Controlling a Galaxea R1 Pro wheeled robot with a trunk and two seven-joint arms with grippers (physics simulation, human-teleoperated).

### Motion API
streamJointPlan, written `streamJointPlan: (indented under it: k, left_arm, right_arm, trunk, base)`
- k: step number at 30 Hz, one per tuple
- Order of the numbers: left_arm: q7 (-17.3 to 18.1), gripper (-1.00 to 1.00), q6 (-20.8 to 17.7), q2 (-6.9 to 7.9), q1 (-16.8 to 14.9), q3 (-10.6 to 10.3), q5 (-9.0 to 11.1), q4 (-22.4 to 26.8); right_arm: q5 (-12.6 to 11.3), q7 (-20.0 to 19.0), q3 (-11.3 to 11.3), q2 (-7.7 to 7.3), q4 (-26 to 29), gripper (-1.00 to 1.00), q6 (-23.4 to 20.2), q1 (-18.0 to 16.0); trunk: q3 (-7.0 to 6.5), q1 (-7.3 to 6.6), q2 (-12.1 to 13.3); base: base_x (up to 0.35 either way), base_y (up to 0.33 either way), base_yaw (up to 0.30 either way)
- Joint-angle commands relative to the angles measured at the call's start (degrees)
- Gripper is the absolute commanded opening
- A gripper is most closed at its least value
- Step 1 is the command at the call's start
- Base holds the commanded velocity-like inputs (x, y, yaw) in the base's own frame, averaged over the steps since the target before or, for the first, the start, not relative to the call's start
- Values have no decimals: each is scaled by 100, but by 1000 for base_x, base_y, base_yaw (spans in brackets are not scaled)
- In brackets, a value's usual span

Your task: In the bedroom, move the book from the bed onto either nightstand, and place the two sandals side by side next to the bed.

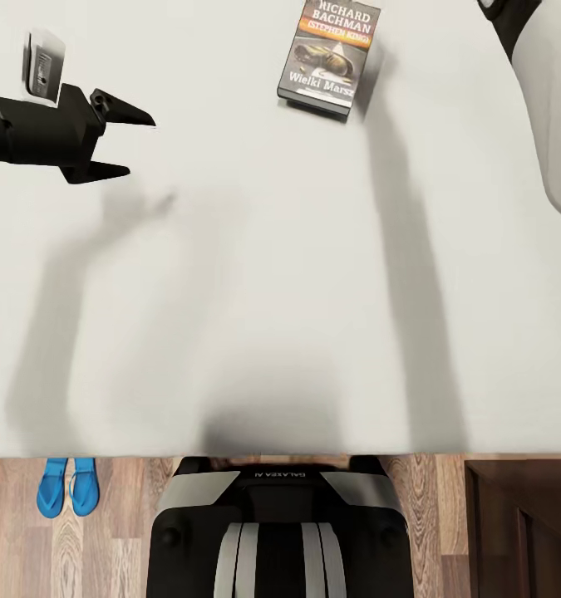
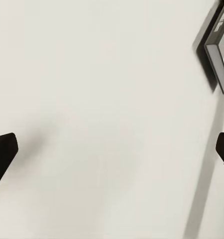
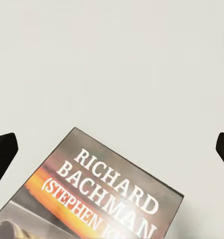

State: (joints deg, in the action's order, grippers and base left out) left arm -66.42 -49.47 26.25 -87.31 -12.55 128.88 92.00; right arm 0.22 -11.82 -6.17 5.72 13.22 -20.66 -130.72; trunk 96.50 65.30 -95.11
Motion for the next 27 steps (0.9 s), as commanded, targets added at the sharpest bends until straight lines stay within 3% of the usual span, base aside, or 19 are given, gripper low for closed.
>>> streamJointPlan:
  k: [1, 15, 27]
  left_arm:
    - [-56, 100, -10, 2, -6, -2, 49, 2]
    - [-59, 100, -10, 2, -6, -3, 49, 3]
    - [-63, 100, -10, 2, -6, -2, 49, 2]
  right_arm:
    - [4, -9, -36, -1, 6, 100, -27, 4]
    - [4, 4, -36, 8, -3, 100, -34, 60]
    - [7, 15, -44, 26, 30, 100, 41, 346]
  trunk:
    - [2, 2, -1]
    - [2, 2, -1]
    - [2, 2, -1]
  base:
    - [234, 0, 0]
    - [103, 0, 0]
    - [40, 0, 0]
